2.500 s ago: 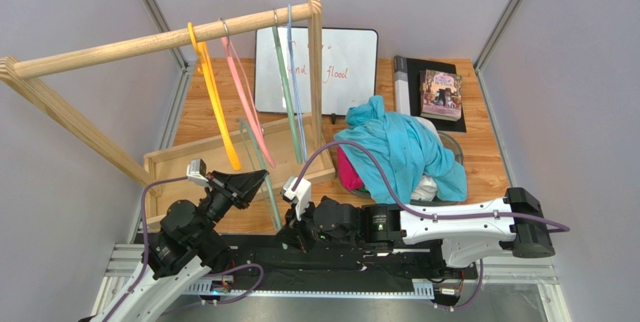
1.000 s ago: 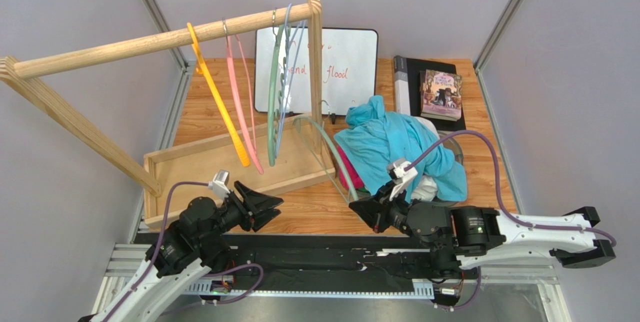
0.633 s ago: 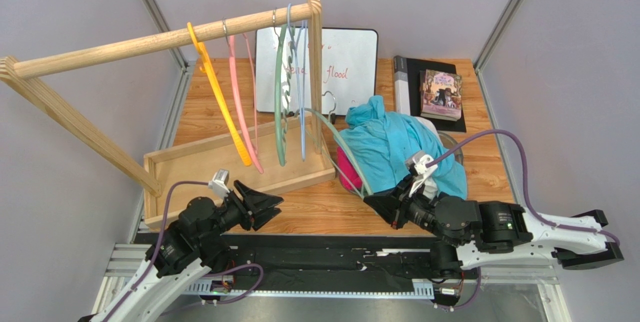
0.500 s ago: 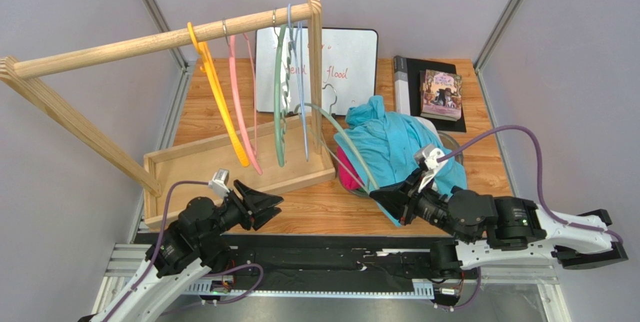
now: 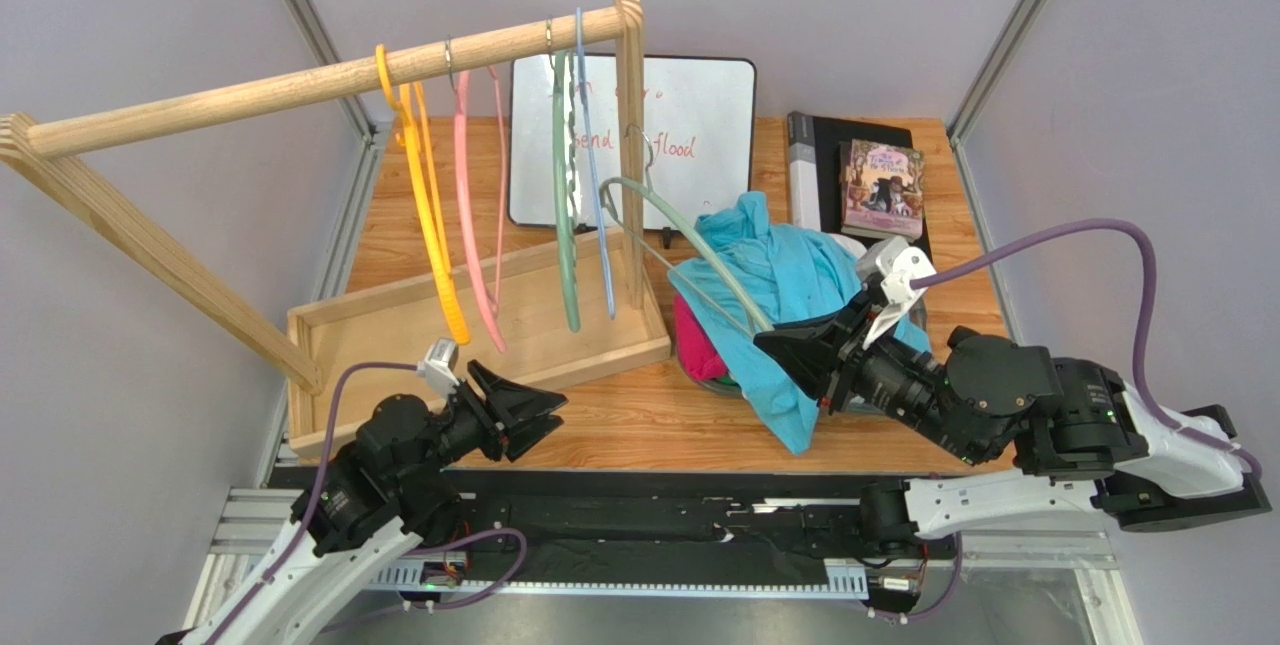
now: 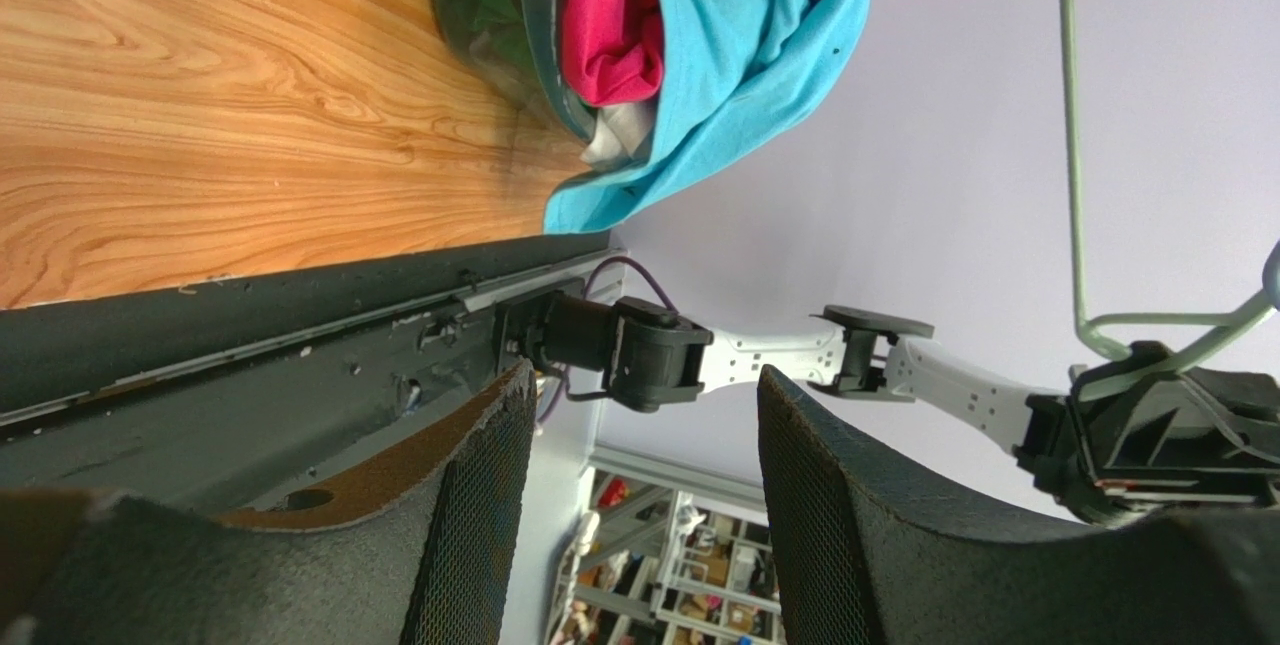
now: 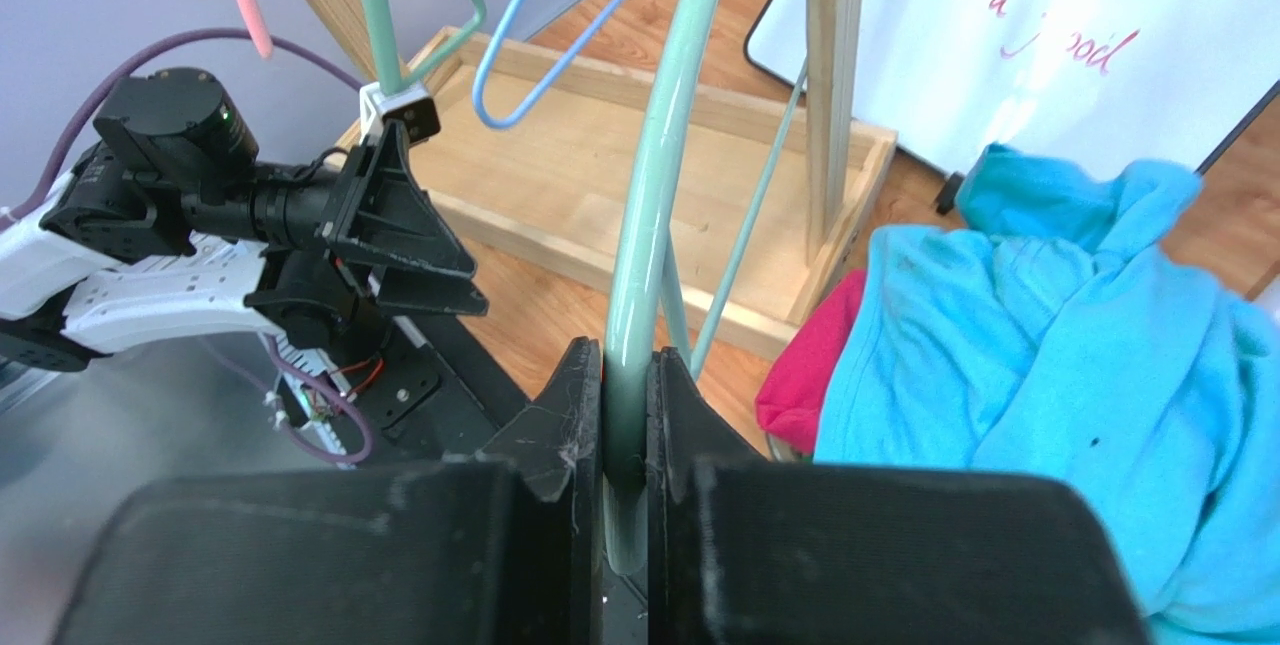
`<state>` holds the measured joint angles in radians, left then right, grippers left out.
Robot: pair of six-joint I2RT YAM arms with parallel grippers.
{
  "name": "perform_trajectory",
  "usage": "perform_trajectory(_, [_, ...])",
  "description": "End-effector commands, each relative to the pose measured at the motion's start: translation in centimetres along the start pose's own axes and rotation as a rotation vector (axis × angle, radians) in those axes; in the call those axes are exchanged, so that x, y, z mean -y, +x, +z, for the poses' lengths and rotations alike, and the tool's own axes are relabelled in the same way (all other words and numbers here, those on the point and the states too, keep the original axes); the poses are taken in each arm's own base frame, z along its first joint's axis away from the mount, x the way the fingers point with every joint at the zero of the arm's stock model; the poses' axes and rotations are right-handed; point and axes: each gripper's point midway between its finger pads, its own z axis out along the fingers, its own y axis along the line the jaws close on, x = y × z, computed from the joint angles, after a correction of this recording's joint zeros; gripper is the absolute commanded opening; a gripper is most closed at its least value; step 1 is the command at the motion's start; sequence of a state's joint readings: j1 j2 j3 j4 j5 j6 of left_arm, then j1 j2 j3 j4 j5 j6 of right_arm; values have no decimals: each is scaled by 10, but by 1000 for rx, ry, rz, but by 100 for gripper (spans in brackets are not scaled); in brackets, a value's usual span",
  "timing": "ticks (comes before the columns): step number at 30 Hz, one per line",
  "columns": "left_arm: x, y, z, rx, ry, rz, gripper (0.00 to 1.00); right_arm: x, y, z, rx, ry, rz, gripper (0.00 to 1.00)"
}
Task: Remove the t-shirt from the hanger
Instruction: Pass the hanger from the right arm to the left
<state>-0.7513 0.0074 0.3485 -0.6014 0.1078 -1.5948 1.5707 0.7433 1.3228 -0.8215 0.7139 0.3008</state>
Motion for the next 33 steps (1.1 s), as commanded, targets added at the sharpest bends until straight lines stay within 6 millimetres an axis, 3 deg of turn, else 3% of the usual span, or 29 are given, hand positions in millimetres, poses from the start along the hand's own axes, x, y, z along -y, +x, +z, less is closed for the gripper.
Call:
perform_trajectory(1, [30, 5, -22, -14, 169, 16, 61, 6, -41, -4, 96, 39, -33, 0])
perform_trajectory(4, [29, 3, -22, -6, 164, 14, 61, 2, -41, 3, 94, 55, -27, 0])
perform_trajectory(7, [44, 2, -19, -3, 240, -6, 61, -7, -12, 17, 49, 52, 11, 0])
perform_trajectory(9, [57, 0, -17, 5, 300, -11, 61, -11, 22, 30, 34, 43, 28, 0])
perform_trajectory(12, [75, -3, -6, 2, 378, -35, 63, -19, 53, 43, 39, 15, 97, 0])
perform_trajectory(13, [77, -3, 7, -7, 379, -43, 63, -20, 59, 45, 40, 14, 138, 0])
perform_trajectory(14, [79, -1, 13, -22, 376, -51, 63, -20, 73, 47, 24, 11, 142, 0])
perform_trajectory(17, [93, 14, 36, -121, 343, 3, 62, -21, 89, 50, 14, 3, 188, 0])
perform_trajectory(18, [106, 23, 36, -171, 354, 32, 62, -19, 100, 52, -4, 11, 181, 0])
perform_trajectory(19, [102, 24, 52, -186, 306, 45, 62, -19, 106, 52, -17, 9, 187, 0])
perform_trajectory(22, [104, 28, 71, -194, 299, 53, 62, -21, 127, 52, -58, -4, 217, 0])
perform_trajectory(29, [112, 20, 77, -114, 348, 45, 64, -31, 166, 57, -145, -41, 259, 0])
perform_trajectory(33, [117, 21, 84, -119, 338, 53, 64, -40, 173, 58, -165, -69, 273, 0])
